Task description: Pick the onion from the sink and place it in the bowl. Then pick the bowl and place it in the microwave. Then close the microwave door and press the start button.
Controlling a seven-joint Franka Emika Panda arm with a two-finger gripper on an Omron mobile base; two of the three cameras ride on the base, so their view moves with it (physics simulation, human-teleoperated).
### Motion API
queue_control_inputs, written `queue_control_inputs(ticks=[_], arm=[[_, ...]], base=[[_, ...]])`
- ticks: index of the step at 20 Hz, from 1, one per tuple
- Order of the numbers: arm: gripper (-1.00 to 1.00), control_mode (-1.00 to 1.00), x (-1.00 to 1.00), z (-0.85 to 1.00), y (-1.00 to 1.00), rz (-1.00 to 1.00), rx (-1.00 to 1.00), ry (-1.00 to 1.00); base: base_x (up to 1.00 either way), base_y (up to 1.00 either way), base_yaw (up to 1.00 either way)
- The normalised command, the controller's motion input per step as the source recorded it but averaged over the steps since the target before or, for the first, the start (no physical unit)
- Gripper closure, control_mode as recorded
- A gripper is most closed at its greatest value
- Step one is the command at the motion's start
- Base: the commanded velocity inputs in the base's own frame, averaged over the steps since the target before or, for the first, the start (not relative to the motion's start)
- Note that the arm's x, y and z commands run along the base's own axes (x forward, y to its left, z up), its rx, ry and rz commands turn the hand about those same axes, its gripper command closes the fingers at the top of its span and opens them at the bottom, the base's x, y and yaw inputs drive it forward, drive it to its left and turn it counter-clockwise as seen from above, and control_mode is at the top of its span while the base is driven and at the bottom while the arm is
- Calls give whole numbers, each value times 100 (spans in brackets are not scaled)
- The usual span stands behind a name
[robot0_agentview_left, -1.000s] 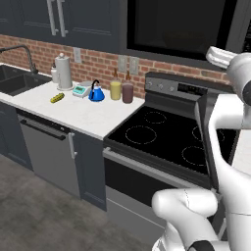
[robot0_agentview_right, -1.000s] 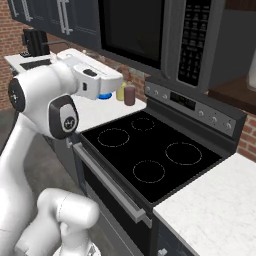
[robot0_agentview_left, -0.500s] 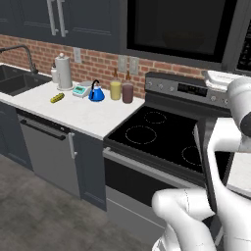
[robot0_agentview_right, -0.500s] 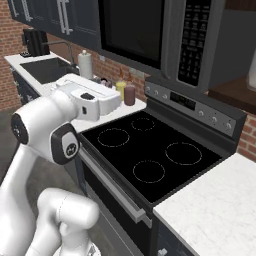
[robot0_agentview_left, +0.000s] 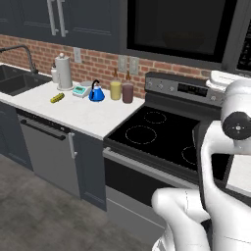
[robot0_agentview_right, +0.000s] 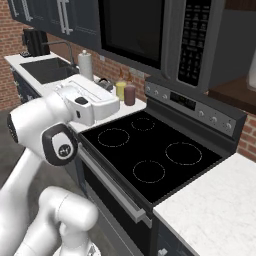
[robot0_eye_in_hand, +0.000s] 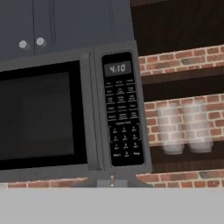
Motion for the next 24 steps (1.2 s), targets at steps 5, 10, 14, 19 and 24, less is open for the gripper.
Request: queue_control_inputs(ticks=[5,10,14,19,24], arm=[[100,-100,0,0,0,-30,0,2],[100,-100,0,0,-8,-5,0,1],[100,-100,0,0,-46,0,6,0],[100,-100,0,0,-42,8,9,0],[100,-100,1,0,-10,8,4,0]], base=[[0,0,0],[0,0,0],[0,0,0],[0,0,0],[0,0,0]])
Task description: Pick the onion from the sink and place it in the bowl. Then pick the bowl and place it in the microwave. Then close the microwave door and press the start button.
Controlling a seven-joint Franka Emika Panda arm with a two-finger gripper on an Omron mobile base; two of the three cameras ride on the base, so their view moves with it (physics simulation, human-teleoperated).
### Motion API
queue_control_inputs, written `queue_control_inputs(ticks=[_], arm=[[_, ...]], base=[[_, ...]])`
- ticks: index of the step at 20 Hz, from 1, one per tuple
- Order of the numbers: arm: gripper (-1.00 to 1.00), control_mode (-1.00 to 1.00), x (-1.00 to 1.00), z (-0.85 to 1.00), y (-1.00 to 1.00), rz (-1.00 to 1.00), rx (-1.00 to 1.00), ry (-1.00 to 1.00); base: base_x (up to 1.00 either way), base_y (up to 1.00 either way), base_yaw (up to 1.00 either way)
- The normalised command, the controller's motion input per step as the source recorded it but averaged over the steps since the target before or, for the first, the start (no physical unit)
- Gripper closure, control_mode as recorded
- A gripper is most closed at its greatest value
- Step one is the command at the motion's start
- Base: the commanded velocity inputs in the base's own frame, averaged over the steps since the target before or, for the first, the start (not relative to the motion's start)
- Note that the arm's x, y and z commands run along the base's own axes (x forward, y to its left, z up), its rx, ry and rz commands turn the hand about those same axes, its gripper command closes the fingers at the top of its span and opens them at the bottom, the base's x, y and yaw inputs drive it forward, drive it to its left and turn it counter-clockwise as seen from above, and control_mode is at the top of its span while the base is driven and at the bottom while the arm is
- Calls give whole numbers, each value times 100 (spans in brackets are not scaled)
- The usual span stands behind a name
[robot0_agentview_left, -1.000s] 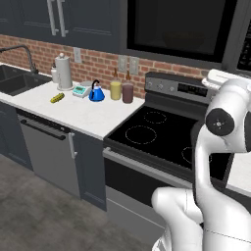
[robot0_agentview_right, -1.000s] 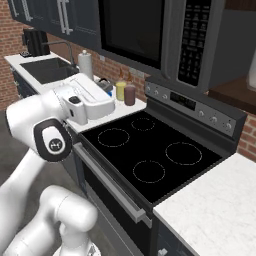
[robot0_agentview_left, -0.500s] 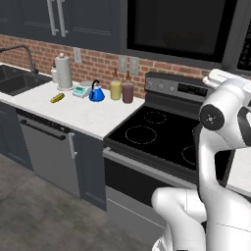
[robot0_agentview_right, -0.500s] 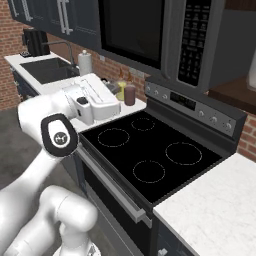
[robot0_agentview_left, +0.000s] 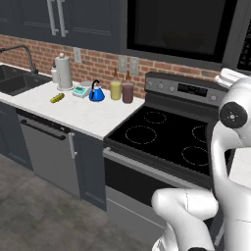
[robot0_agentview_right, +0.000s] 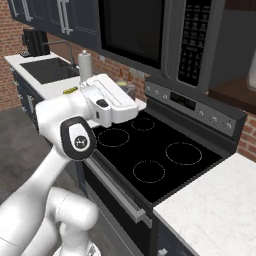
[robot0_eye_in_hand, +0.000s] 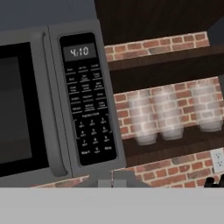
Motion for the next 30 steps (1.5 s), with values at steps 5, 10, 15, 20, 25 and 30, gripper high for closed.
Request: queue_control_inputs(ticks=[5,10,15,20,25,30], arm=[[100,-100,22,0,0,3,0,2],[100,-100,30,0,0,0,0,3],[100,-100,24,0,0,0,0,2],[100,-100,24,0,0,0,0,3],[100,-100,20,0,0,0,0,5],[100,-100,24,0,-8,0,0,4]], base=[[0,0,0],[0,0,0],[0,0,0],[0,0,0],[0,0,0],[0,0,0]])
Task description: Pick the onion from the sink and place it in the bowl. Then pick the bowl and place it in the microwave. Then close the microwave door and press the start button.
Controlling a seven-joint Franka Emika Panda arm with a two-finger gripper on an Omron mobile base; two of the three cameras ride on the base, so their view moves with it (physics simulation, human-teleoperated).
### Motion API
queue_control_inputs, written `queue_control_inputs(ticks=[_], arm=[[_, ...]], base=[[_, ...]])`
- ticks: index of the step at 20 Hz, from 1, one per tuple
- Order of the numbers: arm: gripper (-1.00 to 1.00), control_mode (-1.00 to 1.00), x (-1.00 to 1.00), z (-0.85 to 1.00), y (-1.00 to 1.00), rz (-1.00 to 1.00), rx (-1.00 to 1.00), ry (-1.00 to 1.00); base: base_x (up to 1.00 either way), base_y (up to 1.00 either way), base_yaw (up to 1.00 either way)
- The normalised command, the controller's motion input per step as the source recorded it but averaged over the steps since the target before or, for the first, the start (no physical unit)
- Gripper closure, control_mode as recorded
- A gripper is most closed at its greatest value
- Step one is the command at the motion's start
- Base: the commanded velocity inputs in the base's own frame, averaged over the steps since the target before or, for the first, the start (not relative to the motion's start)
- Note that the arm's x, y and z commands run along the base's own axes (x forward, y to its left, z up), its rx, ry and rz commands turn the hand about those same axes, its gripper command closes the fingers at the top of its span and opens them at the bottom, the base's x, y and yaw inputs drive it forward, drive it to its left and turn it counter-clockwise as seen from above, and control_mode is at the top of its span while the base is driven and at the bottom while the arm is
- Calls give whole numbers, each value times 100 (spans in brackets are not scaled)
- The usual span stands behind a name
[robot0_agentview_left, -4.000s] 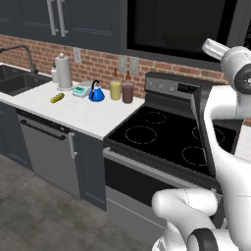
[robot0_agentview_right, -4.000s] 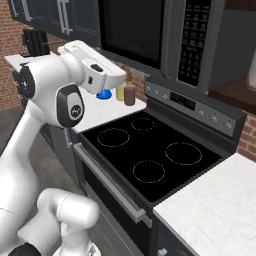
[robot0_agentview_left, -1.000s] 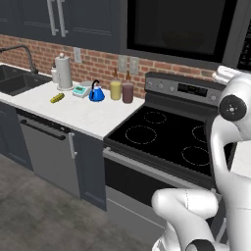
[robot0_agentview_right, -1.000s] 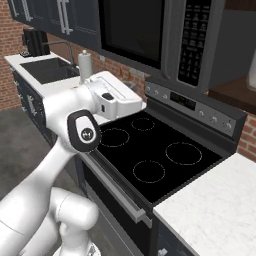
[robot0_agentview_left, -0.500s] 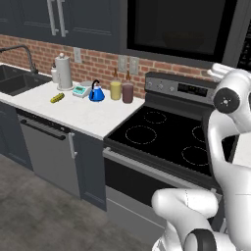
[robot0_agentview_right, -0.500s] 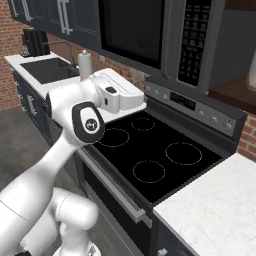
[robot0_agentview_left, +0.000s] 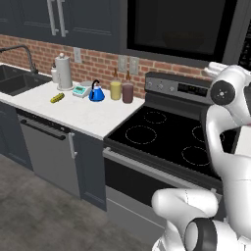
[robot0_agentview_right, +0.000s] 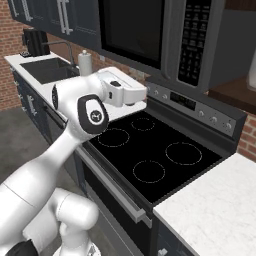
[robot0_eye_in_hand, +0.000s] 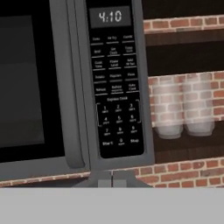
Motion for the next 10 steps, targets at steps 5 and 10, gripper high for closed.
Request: queue_control_inputs(ticks=[5,10], arm=[[100,-100,18,0,-18,0,1,1],[100,-100,5,0,-26,0,3,0]], base=[[0,0,0],[0,0,0]])
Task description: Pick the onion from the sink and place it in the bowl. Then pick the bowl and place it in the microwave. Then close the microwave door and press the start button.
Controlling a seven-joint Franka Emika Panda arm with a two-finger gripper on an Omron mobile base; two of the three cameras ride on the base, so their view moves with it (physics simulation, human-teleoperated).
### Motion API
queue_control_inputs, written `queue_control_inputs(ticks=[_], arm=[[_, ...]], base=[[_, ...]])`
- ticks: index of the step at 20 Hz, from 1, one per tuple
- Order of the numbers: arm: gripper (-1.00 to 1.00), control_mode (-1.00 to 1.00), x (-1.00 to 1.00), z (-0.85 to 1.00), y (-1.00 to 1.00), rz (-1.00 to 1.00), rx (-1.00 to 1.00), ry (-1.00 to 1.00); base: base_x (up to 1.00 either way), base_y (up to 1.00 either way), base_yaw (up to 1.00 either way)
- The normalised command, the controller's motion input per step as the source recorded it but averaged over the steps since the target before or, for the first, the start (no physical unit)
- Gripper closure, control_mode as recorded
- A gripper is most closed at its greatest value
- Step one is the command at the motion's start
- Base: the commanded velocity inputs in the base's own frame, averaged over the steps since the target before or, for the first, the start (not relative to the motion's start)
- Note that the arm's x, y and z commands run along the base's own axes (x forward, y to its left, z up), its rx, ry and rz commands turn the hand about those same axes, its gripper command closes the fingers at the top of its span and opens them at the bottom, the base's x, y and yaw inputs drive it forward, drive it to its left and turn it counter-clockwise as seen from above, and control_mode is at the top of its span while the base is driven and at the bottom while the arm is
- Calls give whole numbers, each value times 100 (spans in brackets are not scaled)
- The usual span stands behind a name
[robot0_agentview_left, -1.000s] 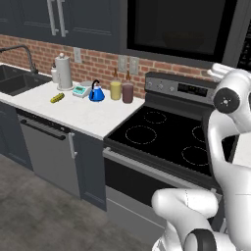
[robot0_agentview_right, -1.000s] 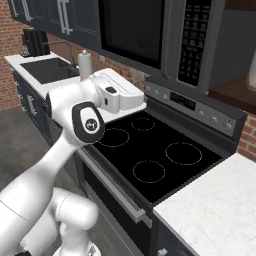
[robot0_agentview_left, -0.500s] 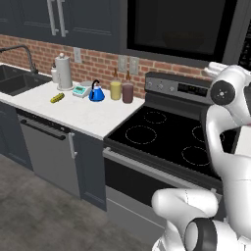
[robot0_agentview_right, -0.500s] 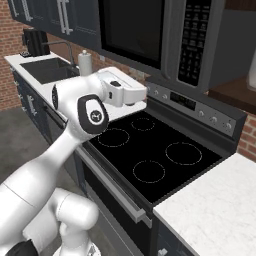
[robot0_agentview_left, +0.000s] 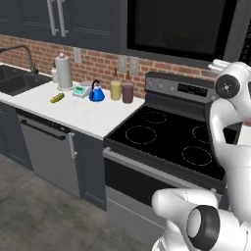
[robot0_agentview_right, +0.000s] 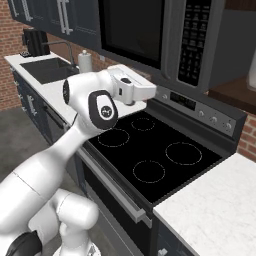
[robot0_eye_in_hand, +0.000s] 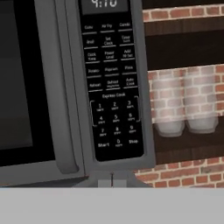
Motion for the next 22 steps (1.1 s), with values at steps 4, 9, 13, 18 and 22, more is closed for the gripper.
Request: queue_control_inputs(ticks=[4,9,13,18,22], arm=[[100,-100,3,0,-15,0,0,0],[100,-100,10,0,0,0,0,0],[100,-100,20,0,0,0,0,0],[100,-100,25,0,-4,0,0,0],[100,-100,24,0,-15,0,2,0]], base=[[0,0,0],[0,0,0],[0,0,0],[0,0,0],[0,0,0]])
